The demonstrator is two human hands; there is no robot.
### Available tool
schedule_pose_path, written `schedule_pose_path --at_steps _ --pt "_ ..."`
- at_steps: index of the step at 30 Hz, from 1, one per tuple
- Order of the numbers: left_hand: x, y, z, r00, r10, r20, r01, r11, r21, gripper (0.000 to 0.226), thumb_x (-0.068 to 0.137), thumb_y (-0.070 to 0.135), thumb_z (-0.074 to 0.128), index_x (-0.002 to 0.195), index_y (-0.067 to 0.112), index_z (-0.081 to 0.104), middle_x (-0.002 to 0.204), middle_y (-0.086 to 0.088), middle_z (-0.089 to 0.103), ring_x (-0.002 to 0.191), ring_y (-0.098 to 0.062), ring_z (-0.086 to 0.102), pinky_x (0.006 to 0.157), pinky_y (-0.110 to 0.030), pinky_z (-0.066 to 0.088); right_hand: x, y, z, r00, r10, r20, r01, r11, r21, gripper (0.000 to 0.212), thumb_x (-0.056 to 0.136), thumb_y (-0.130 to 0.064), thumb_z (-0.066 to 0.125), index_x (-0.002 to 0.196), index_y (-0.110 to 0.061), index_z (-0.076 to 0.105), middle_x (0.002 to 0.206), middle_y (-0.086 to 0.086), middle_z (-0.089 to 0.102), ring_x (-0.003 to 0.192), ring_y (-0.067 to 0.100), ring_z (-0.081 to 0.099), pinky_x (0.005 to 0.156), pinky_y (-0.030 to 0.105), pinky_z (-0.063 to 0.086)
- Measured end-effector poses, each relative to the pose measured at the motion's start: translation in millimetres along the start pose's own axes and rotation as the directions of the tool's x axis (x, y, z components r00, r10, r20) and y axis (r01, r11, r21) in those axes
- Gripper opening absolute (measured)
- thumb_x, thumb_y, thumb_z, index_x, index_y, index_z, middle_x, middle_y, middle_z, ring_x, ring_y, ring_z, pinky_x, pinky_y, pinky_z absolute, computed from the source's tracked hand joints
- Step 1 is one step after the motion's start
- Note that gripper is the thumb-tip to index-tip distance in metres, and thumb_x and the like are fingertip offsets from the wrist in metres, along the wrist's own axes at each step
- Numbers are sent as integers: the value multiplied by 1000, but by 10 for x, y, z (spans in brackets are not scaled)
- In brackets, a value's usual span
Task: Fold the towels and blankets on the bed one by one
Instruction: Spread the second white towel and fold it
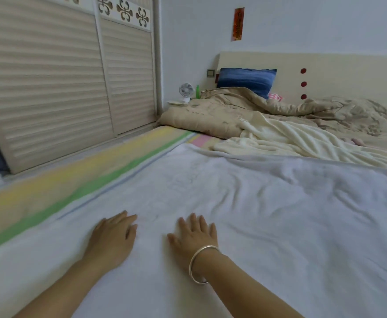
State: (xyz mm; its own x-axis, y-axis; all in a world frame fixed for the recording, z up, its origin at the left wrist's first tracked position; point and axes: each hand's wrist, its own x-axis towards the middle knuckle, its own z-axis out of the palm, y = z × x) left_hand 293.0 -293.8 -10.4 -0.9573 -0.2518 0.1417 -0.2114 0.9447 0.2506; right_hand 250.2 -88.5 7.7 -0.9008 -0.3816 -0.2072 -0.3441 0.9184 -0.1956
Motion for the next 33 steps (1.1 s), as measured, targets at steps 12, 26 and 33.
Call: schedule_pose_path --at_steps 12,26,33 --pt "-509 -1377 -550 842 -522 -133 534 774 341 52 95 56 33 117 17 59 121 -5 60 113 -26 55 96 -39 39 -245 -1188 376 966 -245 -82 249 968 41 63 101 -49 25 155 -22 8 162 2 -2 149 19 -5 120 37 -5" --pt "-1824 1863 -394 874 380 301 117 436 -892 28 85 18 72 110 21 59 105 7 68 91 6 62 83 -13 49 -1860 589 -338 921 298 249 -303 149 941 48 84 -45 69 102 -1 67 86 14 71 76 29 68 70 35 54" --pt "-2569 3529 -374 499 755 424 134 416 -899 15 97 16 54 98 23 68 87 4 70 65 -4 61 57 -16 49 -3901 3203 -365 492 870 -32 -506 315 803 16 90 -18 64 87 -5 72 83 13 69 82 30 62 80 41 48"
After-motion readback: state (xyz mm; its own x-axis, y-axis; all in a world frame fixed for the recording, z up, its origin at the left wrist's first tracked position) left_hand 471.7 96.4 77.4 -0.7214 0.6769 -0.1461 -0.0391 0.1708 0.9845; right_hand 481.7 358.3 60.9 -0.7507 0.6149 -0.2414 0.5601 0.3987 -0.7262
